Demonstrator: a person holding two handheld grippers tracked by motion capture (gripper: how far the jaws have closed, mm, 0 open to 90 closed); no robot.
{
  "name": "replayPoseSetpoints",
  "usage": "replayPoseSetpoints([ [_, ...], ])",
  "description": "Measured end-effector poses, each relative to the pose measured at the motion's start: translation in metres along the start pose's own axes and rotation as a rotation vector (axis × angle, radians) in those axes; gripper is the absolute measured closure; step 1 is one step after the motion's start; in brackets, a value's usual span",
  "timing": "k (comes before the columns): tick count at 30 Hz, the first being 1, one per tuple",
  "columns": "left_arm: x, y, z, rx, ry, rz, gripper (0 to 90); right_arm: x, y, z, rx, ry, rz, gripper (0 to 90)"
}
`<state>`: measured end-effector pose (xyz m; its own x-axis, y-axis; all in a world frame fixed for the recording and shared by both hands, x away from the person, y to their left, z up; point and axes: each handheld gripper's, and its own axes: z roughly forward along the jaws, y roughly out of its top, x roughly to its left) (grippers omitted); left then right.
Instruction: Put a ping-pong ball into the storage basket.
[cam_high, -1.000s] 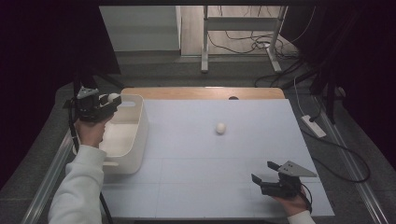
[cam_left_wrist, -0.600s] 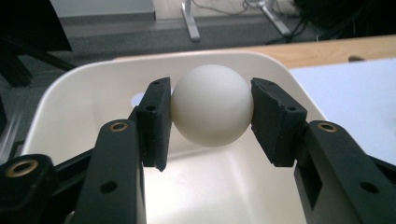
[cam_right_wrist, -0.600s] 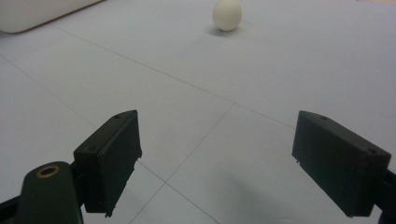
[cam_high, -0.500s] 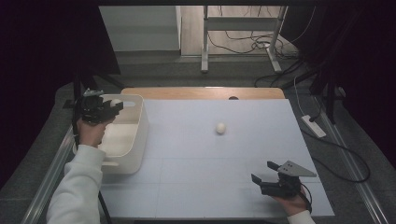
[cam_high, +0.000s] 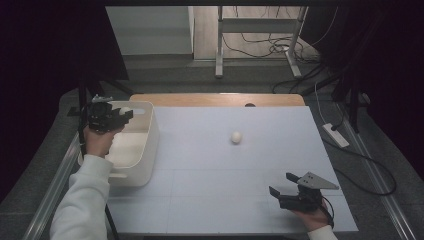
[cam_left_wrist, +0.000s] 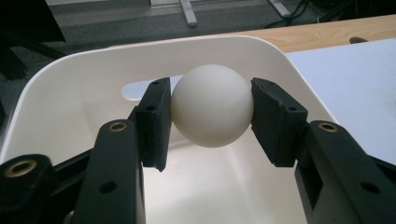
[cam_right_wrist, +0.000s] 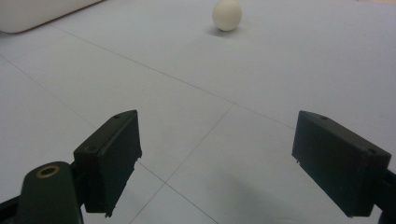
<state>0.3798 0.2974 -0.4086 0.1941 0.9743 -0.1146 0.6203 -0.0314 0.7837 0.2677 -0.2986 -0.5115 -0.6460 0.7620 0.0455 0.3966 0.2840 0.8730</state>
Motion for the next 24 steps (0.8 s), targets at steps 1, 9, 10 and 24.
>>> replayPoseSetpoints([
  [1, 0.0, 0.0, 0.0, 0.0, 0.0, 0.0, 50.4, 0.0, 0.0, 0.0, 0.0, 0.0, 0.0, 15.2],
  [9, 0.0, 0.0, -0.001, -0.008, 0.002, -0.006, 49.9, 0.0, 0.0, 0.0, -0.002, 0.002, 0.0, 15.3],
  [10, 0.0, 0.0, -0.002, -0.017, 0.01, -0.009, 49.9, 0.0, 0.0, 0.0, -0.002, 0.002, 0.001, 15.3],
  [24, -0.009, 0.004, -0.017, -0.131, -0.119, -0.022, 16.7, 0.0, 0.0, 0.001, 0.001, 0.001, -0.001, 15.3],
])
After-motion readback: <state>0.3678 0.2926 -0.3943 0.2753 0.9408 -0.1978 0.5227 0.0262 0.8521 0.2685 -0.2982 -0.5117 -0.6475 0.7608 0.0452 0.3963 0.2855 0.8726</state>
